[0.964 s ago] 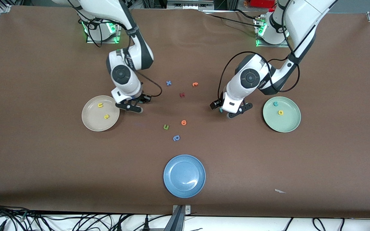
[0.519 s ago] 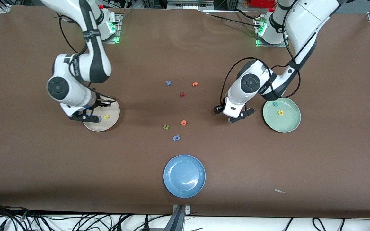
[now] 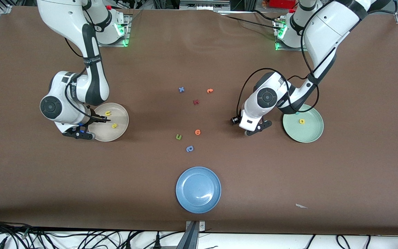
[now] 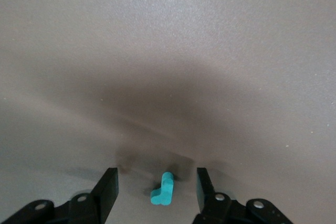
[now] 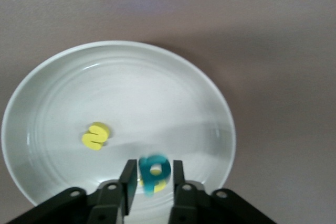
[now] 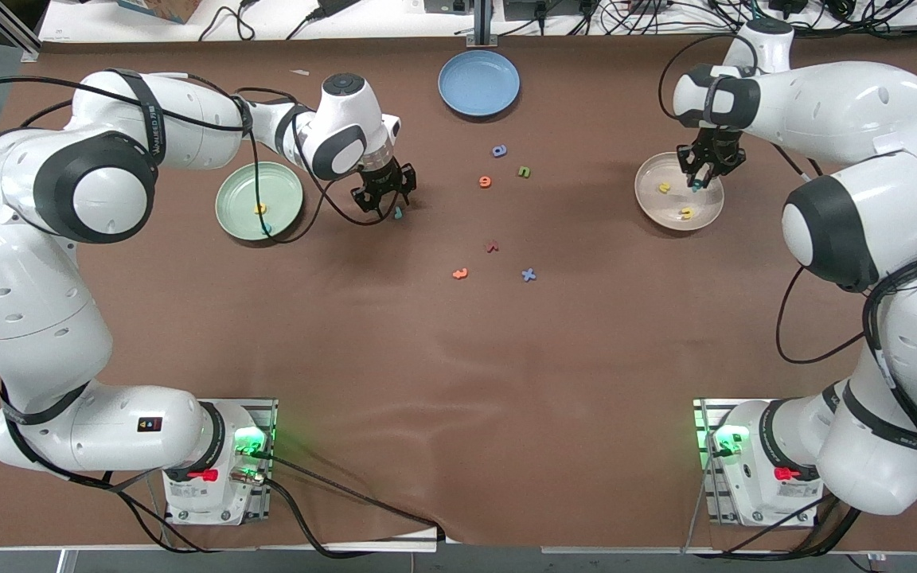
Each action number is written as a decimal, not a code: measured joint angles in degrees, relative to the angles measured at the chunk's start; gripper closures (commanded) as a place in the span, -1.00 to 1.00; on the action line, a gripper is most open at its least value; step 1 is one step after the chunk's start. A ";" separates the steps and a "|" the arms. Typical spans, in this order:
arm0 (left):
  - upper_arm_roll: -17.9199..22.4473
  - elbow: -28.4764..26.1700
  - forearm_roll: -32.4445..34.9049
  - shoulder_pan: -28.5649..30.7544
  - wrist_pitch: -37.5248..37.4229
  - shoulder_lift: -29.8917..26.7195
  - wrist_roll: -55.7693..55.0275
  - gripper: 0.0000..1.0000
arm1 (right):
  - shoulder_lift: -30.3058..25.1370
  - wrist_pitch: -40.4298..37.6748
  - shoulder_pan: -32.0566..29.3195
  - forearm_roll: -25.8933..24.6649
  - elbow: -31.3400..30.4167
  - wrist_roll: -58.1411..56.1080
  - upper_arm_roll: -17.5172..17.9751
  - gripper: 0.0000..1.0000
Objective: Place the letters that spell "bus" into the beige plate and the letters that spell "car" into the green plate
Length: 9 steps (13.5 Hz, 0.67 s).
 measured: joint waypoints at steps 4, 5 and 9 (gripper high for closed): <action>-0.11 0.16 0.01 -0.86 -0.73 0.00 -1.82 -0.26 | -1.22 -2.08 0.32 0.17 3.17 0.03 0.12 -1.00; -0.11 0.16 0.01 -1.14 -0.79 0.00 -2.37 -0.20 | -1.51 -4.36 0.33 0.17 4.88 0.03 -0.16 -1.00; -0.10 0.18 0.01 -1.53 -0.85 0.00 -4.00 -0.02 | -2.50 -19.65 0.28 0.11 16.39 -0.18 -5.53 -1.00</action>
